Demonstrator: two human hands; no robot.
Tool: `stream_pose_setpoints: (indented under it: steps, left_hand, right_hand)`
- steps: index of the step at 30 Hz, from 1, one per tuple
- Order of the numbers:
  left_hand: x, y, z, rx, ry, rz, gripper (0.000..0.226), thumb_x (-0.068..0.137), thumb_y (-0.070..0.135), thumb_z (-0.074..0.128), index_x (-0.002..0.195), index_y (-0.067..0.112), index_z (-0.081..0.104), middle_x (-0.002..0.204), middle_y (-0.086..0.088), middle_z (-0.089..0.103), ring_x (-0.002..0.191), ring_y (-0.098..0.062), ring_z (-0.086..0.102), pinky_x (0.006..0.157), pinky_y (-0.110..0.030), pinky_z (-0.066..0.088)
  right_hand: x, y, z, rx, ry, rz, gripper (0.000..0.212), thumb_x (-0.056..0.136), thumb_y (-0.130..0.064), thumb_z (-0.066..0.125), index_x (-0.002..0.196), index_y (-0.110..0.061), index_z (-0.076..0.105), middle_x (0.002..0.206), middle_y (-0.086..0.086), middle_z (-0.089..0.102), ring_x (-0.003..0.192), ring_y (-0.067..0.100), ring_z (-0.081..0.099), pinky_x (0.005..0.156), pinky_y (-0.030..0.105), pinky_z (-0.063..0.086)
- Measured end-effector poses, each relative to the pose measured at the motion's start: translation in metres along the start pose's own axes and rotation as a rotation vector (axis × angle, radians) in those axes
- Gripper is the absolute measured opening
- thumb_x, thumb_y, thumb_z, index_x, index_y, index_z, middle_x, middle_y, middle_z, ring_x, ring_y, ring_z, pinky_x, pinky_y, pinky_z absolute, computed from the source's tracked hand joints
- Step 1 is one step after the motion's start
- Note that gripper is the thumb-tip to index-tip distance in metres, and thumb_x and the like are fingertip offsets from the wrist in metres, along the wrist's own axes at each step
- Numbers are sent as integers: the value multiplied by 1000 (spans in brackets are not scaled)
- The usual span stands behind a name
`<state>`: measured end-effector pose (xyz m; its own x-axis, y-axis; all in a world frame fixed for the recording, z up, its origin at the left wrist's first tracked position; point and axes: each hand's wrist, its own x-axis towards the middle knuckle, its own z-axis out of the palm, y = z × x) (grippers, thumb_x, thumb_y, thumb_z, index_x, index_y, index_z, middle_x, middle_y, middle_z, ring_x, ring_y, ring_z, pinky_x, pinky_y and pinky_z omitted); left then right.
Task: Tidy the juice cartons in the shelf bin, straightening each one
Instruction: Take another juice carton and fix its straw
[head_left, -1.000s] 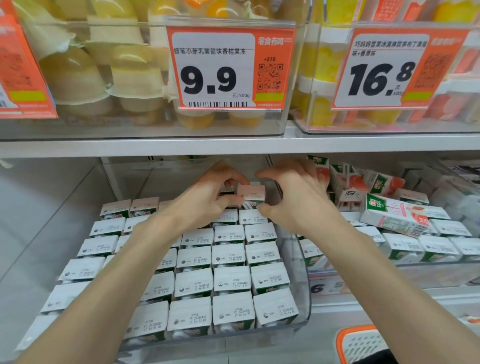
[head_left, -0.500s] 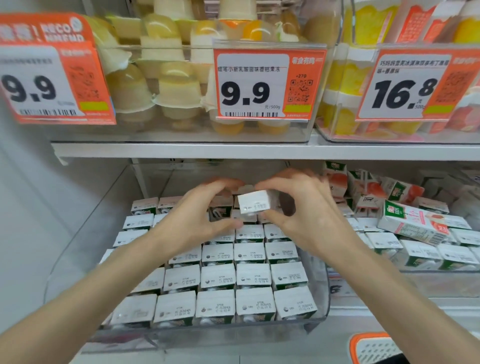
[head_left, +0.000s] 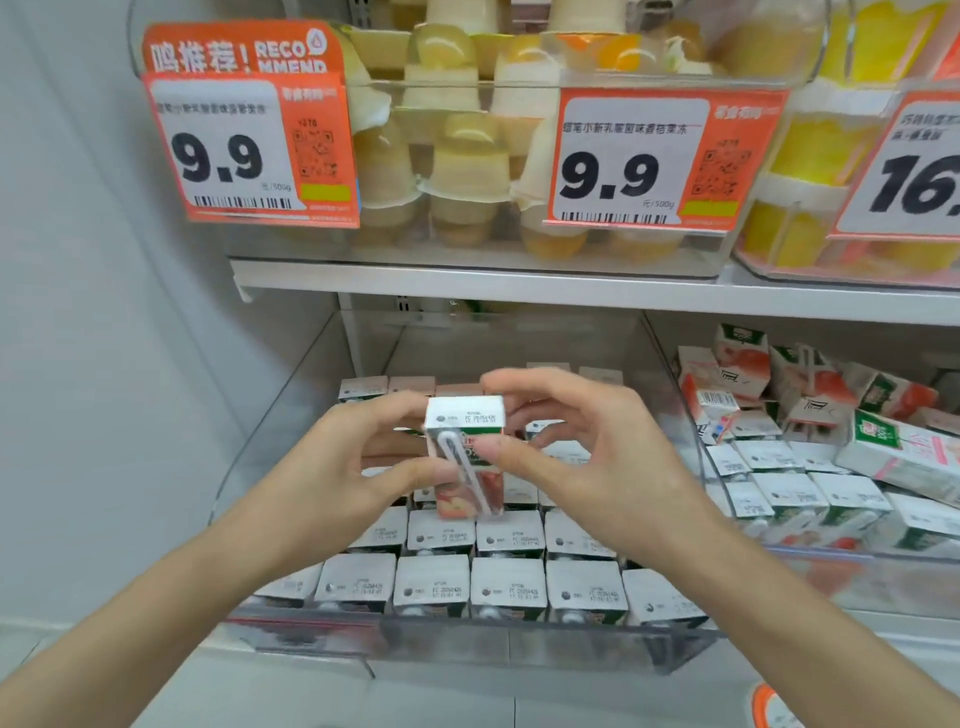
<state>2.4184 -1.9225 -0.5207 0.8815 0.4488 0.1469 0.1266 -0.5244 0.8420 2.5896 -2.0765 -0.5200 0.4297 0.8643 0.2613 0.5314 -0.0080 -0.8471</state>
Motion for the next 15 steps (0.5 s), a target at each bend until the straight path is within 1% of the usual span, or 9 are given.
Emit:
stream_pose_setpoints:
  steps: [2,3,6,8,10,12,14,15]
  left_hand:
    - [0,-2,-1,-101,8,-54,41,85,27,73,126,30,70,123,14,77,113,-11,75,103,-31,58]
    - [1,-3,-1,-125,20,-77,41,87,27,73,127,29,70,122,13,77,113,-11,75,104,-30,57]
    - [1,-4,-2,-189,34,-131,41,91,30,70,132,29,69,121,9,78,110,-14,77,99,-31,60]
    - [0,-1,-1,-247,31,-155,39,97,29,66,136,28,68,119,7,80,109,-16,77,93,-26,61]
    - [0,2,1,-302,24,-171,34,103,27,58,135,24,69,118,4,80,110,-16,77,89,-23,61]
    - [0,3,2,-333,10,-178,33,107,26,53,134,20,71,122,3,79,114,-17,75,93,-26,61]
    - [1,2,4,-337,-13,-175,34,108,24,52,137,20,70,126,3,77,118,-18,74,97,-29,60]
    - [1,2,4,-336,-24,-175,34,108,23,52,138,21,69,127,3,77,119,-18,73,98,-28,59]
  right_hand:
    - [1,1,1,54,-4,59,47,85,-32,87,128,-35,69,111,-9,73,103,7,72,90,31,60]
    - [1,1,1,64,-11,94,45,84,-30,87,126,-33,69,109,-7,74,100,6,73,89,30,61]
    - [-1,2,3,145,8,179,35,83,-28,88,116,-26,74,102,-5,78,93,6,76,90,28,61]
    - [-1,3,4,205,44,212,28,83,-28,87,109,-24,77,100,-7,80,93,7,77,87,26,62]
    - [-2,2,4,278,81,250,20,84,-27,86,102,-23,79,100,-10,81,92,7,78,84,23,62]
    - [-3,2,3,335,108,283,17,83,-27,85,99,-22,80,100,-10,82,91,7,78,83,22,60]
    - [-4,1,3,352,118,303,15,83,-27,85,96,-22,81,100,-11,82,91,7,78,87,26,60]
    - [-5,1,3,354,121,309,13,83,-27,85,95,-22,81,100,-12,82,92,7,78,88,28,60]
